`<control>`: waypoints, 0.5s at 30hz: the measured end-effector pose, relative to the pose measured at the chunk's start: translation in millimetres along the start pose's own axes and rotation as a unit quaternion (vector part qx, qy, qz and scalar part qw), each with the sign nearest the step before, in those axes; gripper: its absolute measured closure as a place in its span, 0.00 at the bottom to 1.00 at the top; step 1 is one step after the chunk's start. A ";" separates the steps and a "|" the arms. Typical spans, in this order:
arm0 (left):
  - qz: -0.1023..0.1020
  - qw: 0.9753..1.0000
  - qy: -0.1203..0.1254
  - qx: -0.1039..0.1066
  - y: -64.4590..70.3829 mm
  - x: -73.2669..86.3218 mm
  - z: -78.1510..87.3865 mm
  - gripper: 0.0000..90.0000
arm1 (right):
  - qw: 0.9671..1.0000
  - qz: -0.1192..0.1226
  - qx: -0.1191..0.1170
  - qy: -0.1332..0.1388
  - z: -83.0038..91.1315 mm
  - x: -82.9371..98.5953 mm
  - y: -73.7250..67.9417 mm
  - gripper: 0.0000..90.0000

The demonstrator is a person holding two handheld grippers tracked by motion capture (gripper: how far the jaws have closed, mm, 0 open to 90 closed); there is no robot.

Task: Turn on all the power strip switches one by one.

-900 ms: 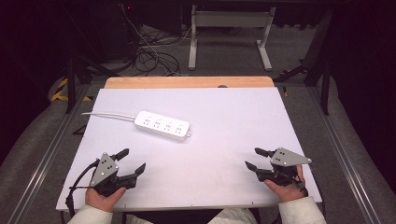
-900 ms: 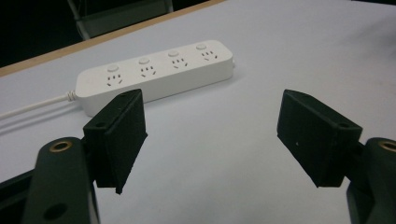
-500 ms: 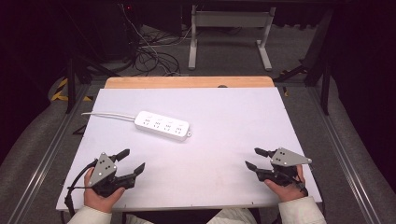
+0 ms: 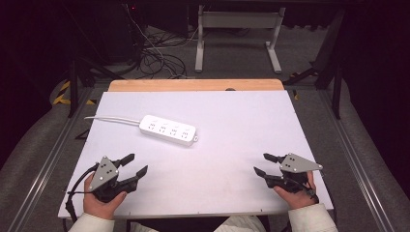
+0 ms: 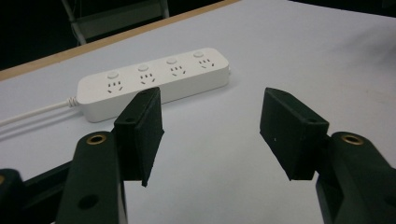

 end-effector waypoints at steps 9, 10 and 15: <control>-0.008 1.000 -0.012 -0.001 2.9 -12.8 1.6 0.51 | 1.000 0.000 -0.002 0.001 -0.1 -0.2 -0.5 0.45; -0.008 1.000 -0.012 -0.001 2.9 -12.8 1.6 0.52 | 1.000 -0.002 -0.003 0.002 0.1 -0.3 -0.4 0.45; -0.003 1.000 -0.030 0.007 -0.5 -18.3 -3.1 0.55 | 1.000 -0.007 -0.006 0.005 0.2 -0.4 0.0 0.45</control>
Point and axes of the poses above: each handheld gripper's, and its own axes: z roughly backward along the jaws, x roughly out of its underside, y roughly to its right, the point moved 6 cm from there along -z, roughly forward along the jaws, and after that the axes turned 5 degrees about z, right-handed, at the moved point
